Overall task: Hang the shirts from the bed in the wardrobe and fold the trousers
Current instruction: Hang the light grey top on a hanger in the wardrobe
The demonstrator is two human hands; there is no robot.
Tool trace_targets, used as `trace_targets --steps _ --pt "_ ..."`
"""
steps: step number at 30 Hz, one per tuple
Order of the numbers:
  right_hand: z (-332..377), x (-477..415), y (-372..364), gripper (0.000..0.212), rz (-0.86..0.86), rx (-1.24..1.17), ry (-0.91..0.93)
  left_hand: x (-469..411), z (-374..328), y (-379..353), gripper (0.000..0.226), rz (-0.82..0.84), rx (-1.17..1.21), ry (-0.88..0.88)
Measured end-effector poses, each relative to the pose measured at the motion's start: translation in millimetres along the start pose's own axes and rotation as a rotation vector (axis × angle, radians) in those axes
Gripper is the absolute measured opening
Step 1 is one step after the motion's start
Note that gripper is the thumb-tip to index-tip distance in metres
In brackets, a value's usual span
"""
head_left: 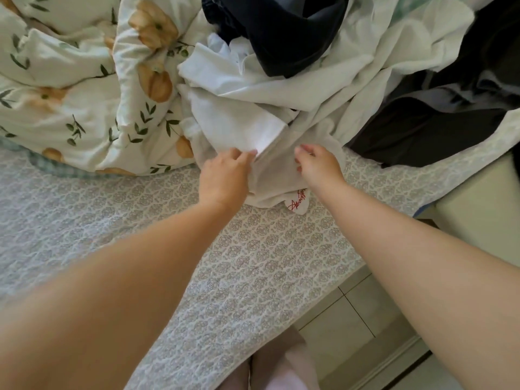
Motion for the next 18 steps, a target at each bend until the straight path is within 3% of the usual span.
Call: trace_targets --steps 3,6,8,10,13,15,18 --pt "17 4 -3 0.046 0.071 -0.438 -0.210 35 -7 4 0.043 0.114 0.125 -0.126" --pt "25 14 -7 0.048 0.109 -0.337 -0.165 58 -11 12 0.038 0.246 0.237 -0.203" --pt "28 25 -7 0.037 0.118 -0.206 -0.110 68 -14 19 0.034 0.328 0.297 -0.195" --pt "28 38 -8 0.027 0.118 -0.214 -0.105 73 -14 29 0.027 0.330 0.425 -0.060" --pt "30 62 -6 0.024 0.109 -0.236 -0.064 70 -7 47 0.019 0.127 0.620 0.306" --pt "30 78 -3 0.022 0.100 -0.168 0.011 62 -2 56 0.029 0.052 0.626 0.462" --pt "29 105 2 0.023 0.098 -0.117 0.099 54 -5 67 0.060 0.185 0.763 0.656"
Point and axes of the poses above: each hand's wrist, its own x-axis away from the middle knuckle, its own y-axis out of the back of the hand, z = x × y, the point moved 1 cm from there along -x, towards the middle knuckle, and after that the axes turned 9 degrees about y, right-handed, at the moved point
